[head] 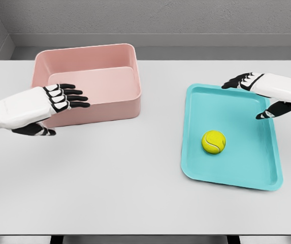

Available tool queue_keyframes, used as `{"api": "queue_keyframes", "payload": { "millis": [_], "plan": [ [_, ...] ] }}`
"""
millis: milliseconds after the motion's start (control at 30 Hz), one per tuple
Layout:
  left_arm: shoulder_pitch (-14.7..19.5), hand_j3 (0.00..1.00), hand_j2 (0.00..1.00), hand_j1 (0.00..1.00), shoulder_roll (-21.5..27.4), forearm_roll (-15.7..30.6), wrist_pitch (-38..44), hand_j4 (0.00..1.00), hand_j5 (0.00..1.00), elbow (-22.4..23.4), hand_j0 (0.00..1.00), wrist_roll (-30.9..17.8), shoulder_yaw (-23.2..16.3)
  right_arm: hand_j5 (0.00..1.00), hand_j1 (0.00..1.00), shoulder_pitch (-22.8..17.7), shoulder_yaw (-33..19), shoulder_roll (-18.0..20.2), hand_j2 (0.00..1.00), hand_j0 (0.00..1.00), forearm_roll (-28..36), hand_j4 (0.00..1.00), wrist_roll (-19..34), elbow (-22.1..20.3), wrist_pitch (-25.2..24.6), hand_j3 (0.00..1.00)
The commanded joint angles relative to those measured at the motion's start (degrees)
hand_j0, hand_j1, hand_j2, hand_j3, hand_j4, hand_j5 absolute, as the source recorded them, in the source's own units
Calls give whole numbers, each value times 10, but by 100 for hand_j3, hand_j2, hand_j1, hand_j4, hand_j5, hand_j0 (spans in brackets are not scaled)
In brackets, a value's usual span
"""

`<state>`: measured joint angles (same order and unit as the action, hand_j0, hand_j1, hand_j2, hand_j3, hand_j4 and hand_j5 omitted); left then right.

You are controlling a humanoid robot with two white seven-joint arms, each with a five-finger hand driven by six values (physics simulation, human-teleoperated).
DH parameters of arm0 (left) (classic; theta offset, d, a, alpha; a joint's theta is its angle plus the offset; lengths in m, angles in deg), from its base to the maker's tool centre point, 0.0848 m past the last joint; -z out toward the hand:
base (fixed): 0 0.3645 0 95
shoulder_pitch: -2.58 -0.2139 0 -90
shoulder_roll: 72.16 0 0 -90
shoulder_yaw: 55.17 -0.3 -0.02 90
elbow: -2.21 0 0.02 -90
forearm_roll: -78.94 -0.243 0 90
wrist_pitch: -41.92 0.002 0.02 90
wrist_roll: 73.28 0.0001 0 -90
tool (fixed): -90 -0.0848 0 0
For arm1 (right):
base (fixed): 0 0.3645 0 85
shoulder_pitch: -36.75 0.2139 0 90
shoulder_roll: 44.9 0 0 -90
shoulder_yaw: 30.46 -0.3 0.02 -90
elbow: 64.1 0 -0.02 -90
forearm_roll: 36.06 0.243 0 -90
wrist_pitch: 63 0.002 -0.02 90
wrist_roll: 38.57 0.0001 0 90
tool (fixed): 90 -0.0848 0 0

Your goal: Put the tennis from the blue tray into the pink basket with both arms

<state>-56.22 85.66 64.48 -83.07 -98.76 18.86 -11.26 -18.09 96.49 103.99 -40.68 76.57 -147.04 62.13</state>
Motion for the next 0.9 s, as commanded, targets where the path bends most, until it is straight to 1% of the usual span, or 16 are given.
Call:
{"api": "queue_keyframes", "payload": {
  "millis": [0, 67, 100, 133, 167, 233, 267, 333, 367, 433, 467, 533, 567, 700, 800, 867],
  "plan": [
    [-1, 100, 100, 100, 2, 55, 0, 100, 100, 0, 100, 1, -25, 100, 100, 0, 1, 1, 100, 100, 4, 100, -2, -3, -1, 100],
    [-2, 100, 100, 100, 1, 53, 0, 100, 100, 0, 100, -2, -34, 100, 100, 0, 3, 6, 100, 100, 3, 100, -3, -4, -1, 100],
    [-2, 100, 100, 100, 1, 44, 0, 100, 100, 0, 100, -5, -35, 100, 100, 0, 14, 7, 100, 100, 2, 100, -14, -6, -1, 100],
    [-2, 100, 100, 100, 0, 31, 0, 100, 100, 0, 100, -5, -35, 100, 100, 0, 31, 9, 100, 100, 2, 100, -44, -7, -1, 100],
    [-2, 100, 100, 100, 1, 12, 0, 100, 100, 0, 100, -6, -35, 100, 100, 0, 45, 12, 100, 100, 0, 100, -60, -7, -1, 100],
    [-2, 100, 100, 100, -2, -25, 0, 100, 100, 0, 100, -38, -45, 100, 100, -4, 47, 20, 100, 100, 0, 100, -60, -5, -1, 100],
    [-1, 100, 100, 100, -2, -48, 0, 100, 100, 0, 100, -39, -45, 100, 100, -6, 48, 24, 100, 100, 0, 100, -61, -5, -1, 100],
    [-1, 100, 100, 100, -2, -71, 0, 100, 100, 0, 100, -50, -45, 100, 100, -11, 48, 29, 100, 100, -3, 100, -54, -6, -1, 100],
    [-1, 100, 100, 100, -2, -71, 0, 100, 100, 0, 100, -74, -45, 100, 100, -11, 48, 35, 100, 100, -15, 100, -54, -7, -1, 100],
    [-1, 100, 100, 100, -2, -72, 0, 100, 100, 0, 100, -77, -45, 100, 100, -12, 54, 35, 100, 100, -15, 100, -47, -33, -1, 100],
    [0, 100, 100, 100, -2, -72, 0, 100, 100, 0, 100, -79, -45, 100, 100, -12, 57, 35, 100, 100, -15, 100, -33, -42, -1, 100],
    [0, 100, 100, 100, -2, -93, 0, 100, 100, 0, 100, -82, -45, 100, 100, -12, 63, 35, 100, 100, -15, 100, -29, -56, -1, 100],
    [0, 100, 100, 100, -2, -93, 0, 100, 100, 0, 100, -82, -45, 100, 100, -13, 63, 35, 100, 100, -16, 100, -12, -59, -1, 100],
    [-1, 100, 100, 100, -4, -91, 0, 100, 100, -1, 100, -81, -45, 100, 100, -14, 72, 34, 100, 100, -16, 100, -9, -66, -1, 100],
    [6, 100, 100, 100, -4, -91, 0, 100, 100, -1, 100, -82, -44, 100, 100, -14, 73, 26, 100, 100, -16, 100, -9, -66, -1, 100],
    [16, 100, 100, 100, -6, -92, 0, 100, 100, -1, 100, -82, -44, 100, 100, -14, 77, 13, 100, 100, -19, 100, -9, -64, -1, 100]
  ]
}}
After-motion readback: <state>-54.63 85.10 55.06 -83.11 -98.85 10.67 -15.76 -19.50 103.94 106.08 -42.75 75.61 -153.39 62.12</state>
